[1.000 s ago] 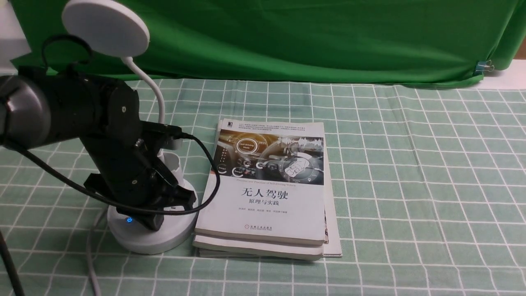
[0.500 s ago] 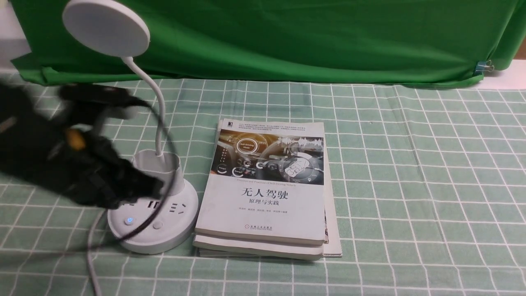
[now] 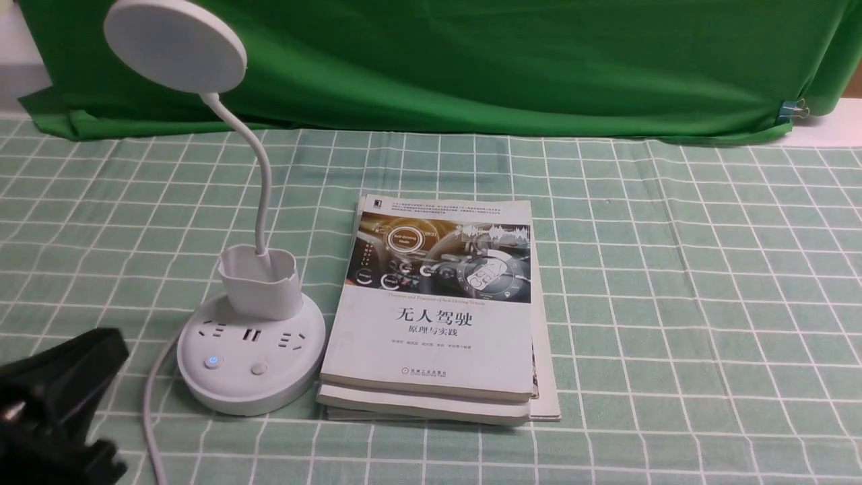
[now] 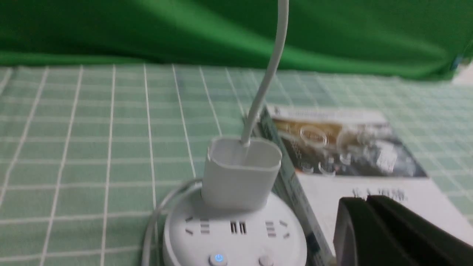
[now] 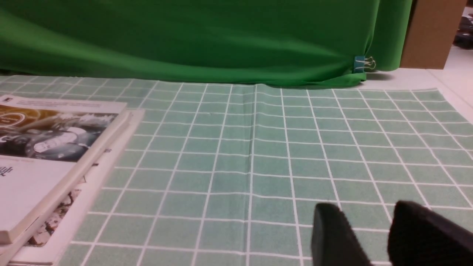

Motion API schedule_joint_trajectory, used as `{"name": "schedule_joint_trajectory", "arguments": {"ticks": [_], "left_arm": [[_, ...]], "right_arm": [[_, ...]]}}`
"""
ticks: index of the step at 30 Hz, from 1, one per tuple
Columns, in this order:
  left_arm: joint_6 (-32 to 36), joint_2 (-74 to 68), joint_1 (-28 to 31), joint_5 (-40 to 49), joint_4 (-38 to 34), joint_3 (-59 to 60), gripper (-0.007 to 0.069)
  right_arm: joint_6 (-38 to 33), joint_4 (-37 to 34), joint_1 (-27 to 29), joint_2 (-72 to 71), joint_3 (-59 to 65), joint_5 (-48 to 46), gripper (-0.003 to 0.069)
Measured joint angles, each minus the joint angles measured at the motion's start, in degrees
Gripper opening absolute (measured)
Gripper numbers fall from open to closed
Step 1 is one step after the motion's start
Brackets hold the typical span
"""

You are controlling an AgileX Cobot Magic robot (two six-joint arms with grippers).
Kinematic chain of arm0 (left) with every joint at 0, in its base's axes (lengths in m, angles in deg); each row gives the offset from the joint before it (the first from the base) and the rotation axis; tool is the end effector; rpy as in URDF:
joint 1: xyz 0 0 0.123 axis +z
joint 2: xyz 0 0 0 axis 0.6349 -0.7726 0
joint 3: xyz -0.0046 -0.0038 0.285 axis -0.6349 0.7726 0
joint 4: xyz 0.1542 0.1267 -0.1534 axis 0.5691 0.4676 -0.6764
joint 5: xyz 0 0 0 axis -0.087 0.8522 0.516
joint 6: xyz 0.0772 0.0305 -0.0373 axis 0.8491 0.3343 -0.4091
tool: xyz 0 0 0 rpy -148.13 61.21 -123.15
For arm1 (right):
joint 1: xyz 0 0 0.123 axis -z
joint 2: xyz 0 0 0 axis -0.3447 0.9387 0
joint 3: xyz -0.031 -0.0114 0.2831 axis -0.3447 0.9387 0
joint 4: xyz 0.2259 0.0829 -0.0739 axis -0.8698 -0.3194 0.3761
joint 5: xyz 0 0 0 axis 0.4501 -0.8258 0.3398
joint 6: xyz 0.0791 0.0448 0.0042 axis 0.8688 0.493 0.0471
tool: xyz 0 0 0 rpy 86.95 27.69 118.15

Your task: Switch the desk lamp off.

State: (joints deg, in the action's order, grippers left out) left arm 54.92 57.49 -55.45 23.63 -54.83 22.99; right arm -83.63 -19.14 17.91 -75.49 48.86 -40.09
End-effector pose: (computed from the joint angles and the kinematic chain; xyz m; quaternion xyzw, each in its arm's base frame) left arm 0.0941 -0.0271 0.2449 0.0657 0.7522 -0.1256 0.6435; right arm 0.0557 0.0012 0.1893 -0.0368 0.7600 -0.0123 0.6487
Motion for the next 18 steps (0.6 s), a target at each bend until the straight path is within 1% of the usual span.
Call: {"name": "schedule_joint_trajectory", "arguments": {"ticks": [3,18], "left_arm": [[0.0,2.2,0.0,-2.61,0.0,1.67,0.0024],[0.06,2.7,0.0,-0.47,0.04,2.18,0.0027]], "right_arm": [[0.0,0.0,0.0,0.0,0.0,0.0,0.0242],[0.0,0.0,0.0,0.0,0.0,0.0,0.0242]]}}
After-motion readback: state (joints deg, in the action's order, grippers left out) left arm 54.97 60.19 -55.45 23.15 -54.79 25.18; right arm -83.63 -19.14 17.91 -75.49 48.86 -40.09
